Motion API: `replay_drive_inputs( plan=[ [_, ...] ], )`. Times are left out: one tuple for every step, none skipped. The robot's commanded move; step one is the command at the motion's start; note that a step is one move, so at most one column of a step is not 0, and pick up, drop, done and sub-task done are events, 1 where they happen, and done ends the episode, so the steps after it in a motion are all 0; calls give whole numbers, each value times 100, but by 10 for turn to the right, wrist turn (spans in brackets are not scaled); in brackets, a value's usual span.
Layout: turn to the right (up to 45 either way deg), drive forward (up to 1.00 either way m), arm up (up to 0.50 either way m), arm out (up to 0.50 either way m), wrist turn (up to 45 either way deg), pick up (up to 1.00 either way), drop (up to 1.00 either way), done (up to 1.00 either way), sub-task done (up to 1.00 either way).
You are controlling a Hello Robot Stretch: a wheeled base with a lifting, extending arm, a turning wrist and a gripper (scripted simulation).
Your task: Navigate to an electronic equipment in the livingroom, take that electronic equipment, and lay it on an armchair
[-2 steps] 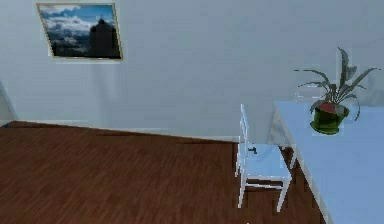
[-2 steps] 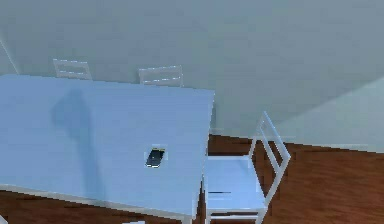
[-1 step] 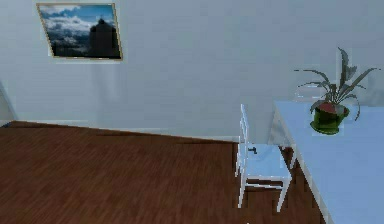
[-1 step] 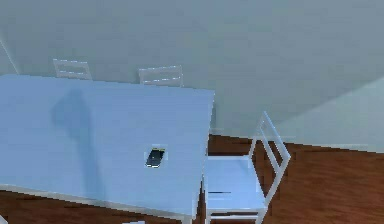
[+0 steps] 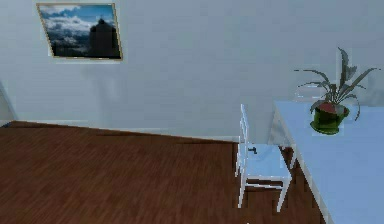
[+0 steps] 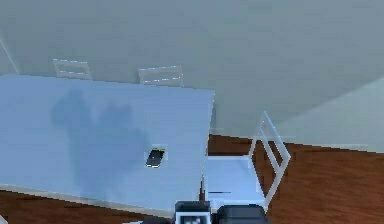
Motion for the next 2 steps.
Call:
replay_drive_inputs(
  plan=[
    [0,0,0,32,0,0,0,0,0],
    [0,0,0,0,450,0,0,0,0]
  ],
)
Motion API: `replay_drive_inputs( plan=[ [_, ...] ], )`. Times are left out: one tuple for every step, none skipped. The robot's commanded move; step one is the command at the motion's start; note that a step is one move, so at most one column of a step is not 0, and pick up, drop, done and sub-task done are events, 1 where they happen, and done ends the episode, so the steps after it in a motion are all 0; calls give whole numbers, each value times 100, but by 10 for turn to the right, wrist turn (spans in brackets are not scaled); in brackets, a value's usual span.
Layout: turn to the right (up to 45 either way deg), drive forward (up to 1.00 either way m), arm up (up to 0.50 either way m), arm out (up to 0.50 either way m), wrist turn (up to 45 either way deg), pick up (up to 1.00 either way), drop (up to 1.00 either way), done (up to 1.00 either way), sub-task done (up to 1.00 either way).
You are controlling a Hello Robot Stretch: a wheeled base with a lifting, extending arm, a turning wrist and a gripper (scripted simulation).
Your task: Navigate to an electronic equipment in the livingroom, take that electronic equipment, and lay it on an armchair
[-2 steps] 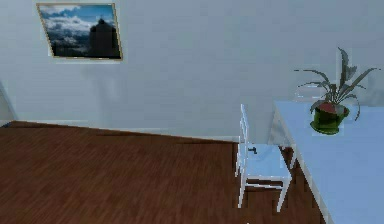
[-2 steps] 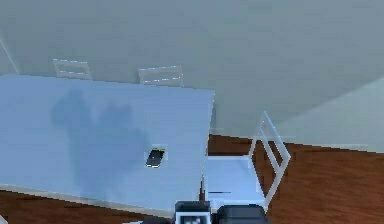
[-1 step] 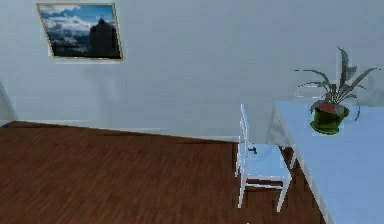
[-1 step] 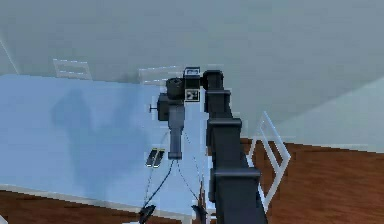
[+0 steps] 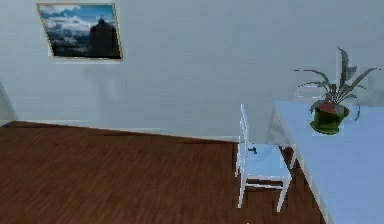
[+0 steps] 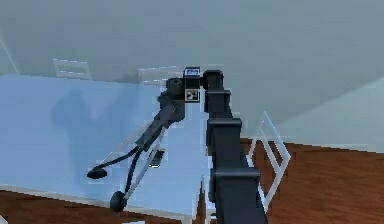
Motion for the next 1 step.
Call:
replay_drive_inputs(
  plan=[
    [0,0,0,0,450,0,0,0,0]
  ],
)
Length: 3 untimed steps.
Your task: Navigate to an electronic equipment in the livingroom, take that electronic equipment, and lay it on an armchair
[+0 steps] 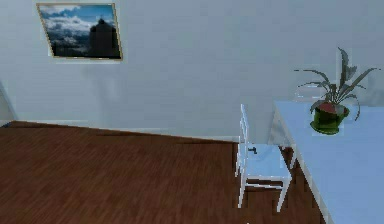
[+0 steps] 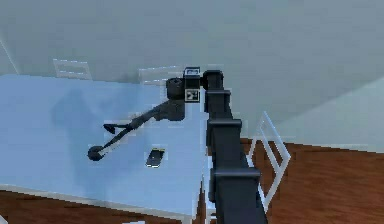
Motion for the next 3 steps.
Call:
replay_drive_inputs(
  plan=[
    [0,0,0,0,450,0,0,0,0],
    [0,0,0,0,120,0,0,0,0],
    [0,0,-30,0,0,0,0,0,0]
  ],
)
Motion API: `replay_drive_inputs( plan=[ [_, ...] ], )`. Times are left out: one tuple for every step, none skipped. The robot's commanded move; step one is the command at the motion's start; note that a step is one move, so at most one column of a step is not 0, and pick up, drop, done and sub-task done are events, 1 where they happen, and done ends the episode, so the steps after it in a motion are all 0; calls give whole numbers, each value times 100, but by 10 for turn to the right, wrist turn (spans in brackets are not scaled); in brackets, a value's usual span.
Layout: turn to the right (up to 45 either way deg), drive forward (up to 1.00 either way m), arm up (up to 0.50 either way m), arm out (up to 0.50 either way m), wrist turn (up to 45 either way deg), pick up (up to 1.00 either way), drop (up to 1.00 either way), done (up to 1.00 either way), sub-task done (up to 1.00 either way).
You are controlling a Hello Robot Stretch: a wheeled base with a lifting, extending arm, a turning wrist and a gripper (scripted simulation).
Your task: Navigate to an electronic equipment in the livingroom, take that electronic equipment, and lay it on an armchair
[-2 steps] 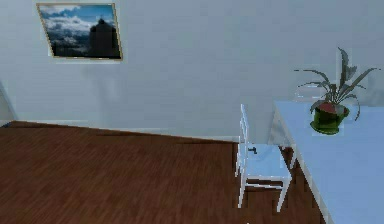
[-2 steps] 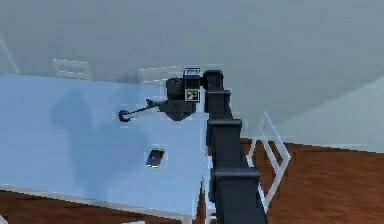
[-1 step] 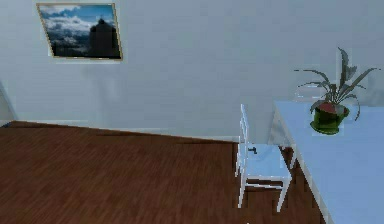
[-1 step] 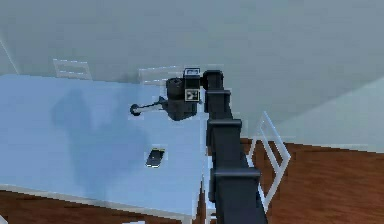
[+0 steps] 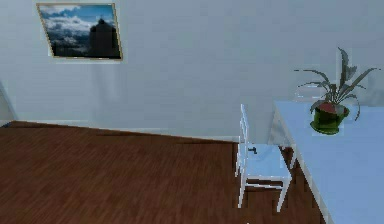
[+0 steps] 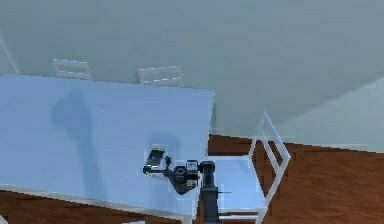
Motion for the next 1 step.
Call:
replay_drive_inputs(
  plan=[
    [0,0,0,0,0,100,0,0,0]
  ],
)
